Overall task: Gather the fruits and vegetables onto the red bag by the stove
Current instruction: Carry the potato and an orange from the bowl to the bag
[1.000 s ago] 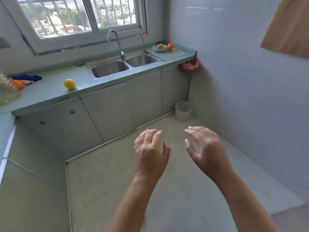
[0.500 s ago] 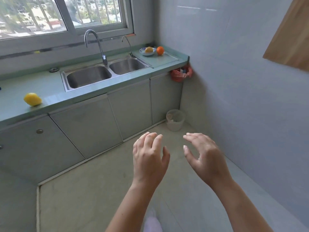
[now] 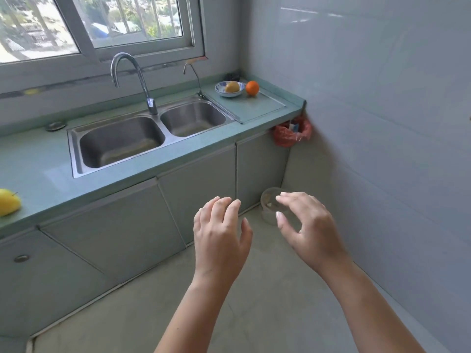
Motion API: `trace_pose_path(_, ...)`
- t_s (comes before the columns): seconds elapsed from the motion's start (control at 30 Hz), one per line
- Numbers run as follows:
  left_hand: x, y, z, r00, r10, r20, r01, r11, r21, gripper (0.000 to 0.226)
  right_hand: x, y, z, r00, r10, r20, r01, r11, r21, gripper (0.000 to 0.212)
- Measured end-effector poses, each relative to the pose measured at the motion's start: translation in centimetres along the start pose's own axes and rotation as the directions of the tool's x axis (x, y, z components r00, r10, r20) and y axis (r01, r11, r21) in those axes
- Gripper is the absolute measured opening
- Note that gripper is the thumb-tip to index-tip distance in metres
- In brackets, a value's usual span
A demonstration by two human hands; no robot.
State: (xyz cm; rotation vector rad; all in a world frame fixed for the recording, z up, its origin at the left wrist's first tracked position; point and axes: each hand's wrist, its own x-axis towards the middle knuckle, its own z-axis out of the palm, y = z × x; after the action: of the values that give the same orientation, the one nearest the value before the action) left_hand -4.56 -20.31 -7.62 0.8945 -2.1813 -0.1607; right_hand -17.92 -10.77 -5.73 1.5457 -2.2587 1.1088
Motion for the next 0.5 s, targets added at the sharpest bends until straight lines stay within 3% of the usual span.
trace_pose_path(0.17, 3.9, -1.4, 4.7, 0.998, -0.018, 0.064, 0.019, 1.000, -0.024, 0.036, 4.4, 3.5, 2.5, 1.000, 0.018, 0.000, -0.018, 1.000, -0.009, 0.036)
trace_pose_path(0.5, 17.2, -2.4, 15.5, 0.999, 0.035, 0.035, -0.034, 0.999, -0.016, 0.033, 17.8, 14.0, 7.4, 0.998, 0.053, -0.018, -0.053, 0.998, -0.024, 0.037)
